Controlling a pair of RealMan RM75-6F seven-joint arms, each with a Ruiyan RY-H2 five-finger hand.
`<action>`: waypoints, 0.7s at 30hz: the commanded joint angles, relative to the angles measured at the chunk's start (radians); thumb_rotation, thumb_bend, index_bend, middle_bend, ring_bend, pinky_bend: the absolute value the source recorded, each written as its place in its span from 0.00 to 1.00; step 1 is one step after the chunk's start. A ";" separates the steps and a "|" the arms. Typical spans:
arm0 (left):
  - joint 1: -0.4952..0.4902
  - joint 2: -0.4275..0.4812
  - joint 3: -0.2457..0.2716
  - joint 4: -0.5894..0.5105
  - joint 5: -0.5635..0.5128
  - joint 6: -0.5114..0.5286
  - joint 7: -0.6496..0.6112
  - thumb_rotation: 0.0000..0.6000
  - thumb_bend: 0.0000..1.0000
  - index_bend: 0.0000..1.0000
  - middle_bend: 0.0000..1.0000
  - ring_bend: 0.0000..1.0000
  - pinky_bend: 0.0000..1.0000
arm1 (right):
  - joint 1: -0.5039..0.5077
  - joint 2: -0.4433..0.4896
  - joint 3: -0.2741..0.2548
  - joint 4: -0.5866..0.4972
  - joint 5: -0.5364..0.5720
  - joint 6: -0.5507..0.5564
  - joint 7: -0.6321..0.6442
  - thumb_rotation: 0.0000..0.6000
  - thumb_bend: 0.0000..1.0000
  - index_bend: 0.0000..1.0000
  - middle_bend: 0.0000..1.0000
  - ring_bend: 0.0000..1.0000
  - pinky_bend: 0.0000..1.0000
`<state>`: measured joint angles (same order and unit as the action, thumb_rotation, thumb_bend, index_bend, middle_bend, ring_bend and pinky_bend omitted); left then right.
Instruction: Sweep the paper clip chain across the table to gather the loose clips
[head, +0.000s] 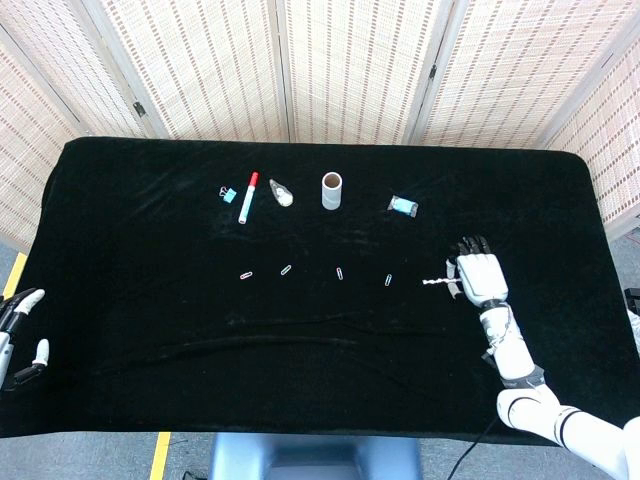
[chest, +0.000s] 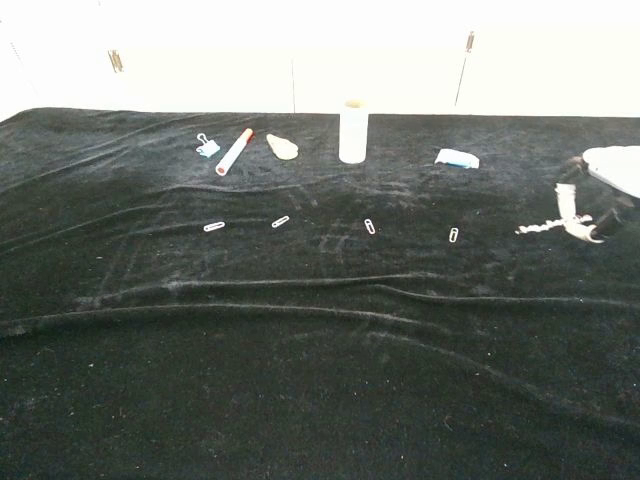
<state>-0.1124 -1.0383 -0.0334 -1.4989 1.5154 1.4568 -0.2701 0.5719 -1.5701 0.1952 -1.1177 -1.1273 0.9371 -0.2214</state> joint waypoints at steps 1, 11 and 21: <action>0.001 0.001 -0.001 0.001 -0.001 0.001 -0.003 1.00 0.60 0.00 0.11 0.11 0.07 | 0.014 -0.014 0.007 0.000 -0.022 0.008 0.019 1.00 0.41 0.88 0.23 0.09 0.00; 0.007 0.005 -0.002 0.009 -0.001 0.010 -0.025 1.00 0.60 0.00 0.11 0.11 0.07 | 0.056 -0.064 0.014 0.038 -0.042 -0.019 0.044 1.00 0.41 0.88 0.23 0.09 0.00; 0.013 0.006 -0.002 0.016 -0.001 0.019 -0.040 1.00 0.60 0.00 0.11 0.11 0.07 | 0.077 -0.101 0.011 0.086 -0.040 -0.045 0.053 1.00 0.41 0.88 0.23 0.09 0.00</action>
<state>-0.0988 -1.0322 -0.0351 -1.4830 1.5144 1.4761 -0.3097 0.6476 -1.6696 0.2062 -1.0336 -1.1674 0.8930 -0.1697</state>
